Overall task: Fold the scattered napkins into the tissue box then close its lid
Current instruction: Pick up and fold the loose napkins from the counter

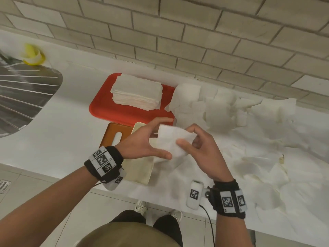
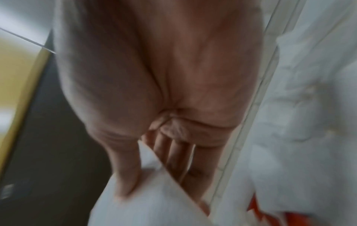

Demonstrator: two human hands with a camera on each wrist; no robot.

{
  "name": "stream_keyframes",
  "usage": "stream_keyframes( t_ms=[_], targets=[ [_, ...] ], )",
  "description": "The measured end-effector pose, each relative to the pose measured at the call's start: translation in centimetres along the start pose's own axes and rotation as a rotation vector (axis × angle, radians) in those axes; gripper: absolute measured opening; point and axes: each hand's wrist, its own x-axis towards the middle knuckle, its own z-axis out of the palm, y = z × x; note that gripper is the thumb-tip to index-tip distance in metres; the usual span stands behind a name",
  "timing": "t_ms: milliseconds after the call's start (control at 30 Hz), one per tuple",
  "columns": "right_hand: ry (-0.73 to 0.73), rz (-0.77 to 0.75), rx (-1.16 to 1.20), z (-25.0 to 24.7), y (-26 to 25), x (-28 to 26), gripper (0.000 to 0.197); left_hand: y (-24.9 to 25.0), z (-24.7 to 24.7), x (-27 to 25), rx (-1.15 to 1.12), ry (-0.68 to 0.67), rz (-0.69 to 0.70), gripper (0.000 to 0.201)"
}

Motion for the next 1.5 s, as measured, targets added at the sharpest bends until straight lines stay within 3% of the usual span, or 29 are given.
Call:
stream_keyframes(
  t_ms=[67,167,233,333,467,533,600,700,767,800,867,933,1033,1100,1200,1300,1367,1433,1500],
  targets=[
    [0.131,-0.012,0.091,1.6,0.0,1.5,0.019,0.4,-0.5,-0.6,-0.088,0.067,-0.046,0.087],
    [0.283,-0.028,0.131,4.4,1.4,4.1,0.037,-0.8,-1.6,-2.0,-0.038,0.235,-0.122,0.067],
    [0.256,-0.085,-0.044,6.3,2.6,5.8,0.046,-2.5,-2.2,-3.1,0.001,0.309,-0.195,0.062],
    [0.092,-0.074,-0.459,9.7,5.3,8.1,0.032,-5.3,-2.2,-4.3,0.220,0.368,-0.285,0.053],
    [-0.075,-0.104,-0.919,13.2,7.0,9.4,0.025,-7.6,-0.5,-4.2,0.647,0.202,-0.329,0.031],
    [-0.205,-0.104,-1.010,14.1,7.2,9.7,0.024,-7.9,0.8,-3.7,0.788,0.099,-0.375,0.025],
    [-0.237,-0.105,-0.980,14.1,7.0,9.5,0.024,-8.4,1.8,-3.3,0.909,-0.001,-0.388,0.027],
    [0.038,-0.087,-0.794,10.7,7.5,10.0,0.023,-8.9,2.1,-3.4,1.057,-0.069,-0.385,0.035],
    [0.149,-0.016,-0.825,6.0,9.2,10.7,0.028,-8.6,1.9,-3.8,1.093,-0.047,-0.375,0.037],
    [0.109,0.049,-0.897,3.4,10.5,11.0,0.033,-8.1,1.8,-4.0,1.109,-0.027,-0.358,0.036],
    [-0.119,0.228,-1.073,-1.4,13.1,11.4,0.050,-6.7,1.6,-4.2,1.121,0.013,-0.310,0.034],
    [-0.324,0.303,-1.219,-4.6,15.3,11.5,0.065,-5.1,1.4,-3.8,1.089,0.040,-0.270,0.032],
    [-0.402,0.238,-1.366,-6.8,15.8,11.7,0.047,-3.4,1.5,-2.6,0.969,0.114,-0.188,0.031],
    [-0.354,0.177,-1.258,-7.6,14.0,10.9,0.029,-2.8,1.9,-1.8,0.815,0.210,-0.111,0.042],
    [-0.175,0.079,-0.631,-7.0,9.5,8.3,0.022,-1.9,3.0,-0.7,0.520,0.292,-0.095,0.079],
    [-0.114,0.002,-0.144,-4.4,5.0,6.2,0.017,-0.4,4.0,0.8,0.209,0.296,-0.137,0.113],
    [-0.103,-0.024,0.071,-3.1,3.7,6.1,0.022,0.2,4.1,1.7,-0.012,0.373,-0.149,0.103],
    [-0.056,-0.009,0.179,-2.5,3.6,6.9,0.021,0.4,3.8,2.2,-0.215,0.445,-0.166,0.069],
    [0.035,0.083,0.214,-2.4,5.1,8.4,0.026,0.4,3.1,2.2,-0.248,0.480,-0.149,0.031]
  ],
)
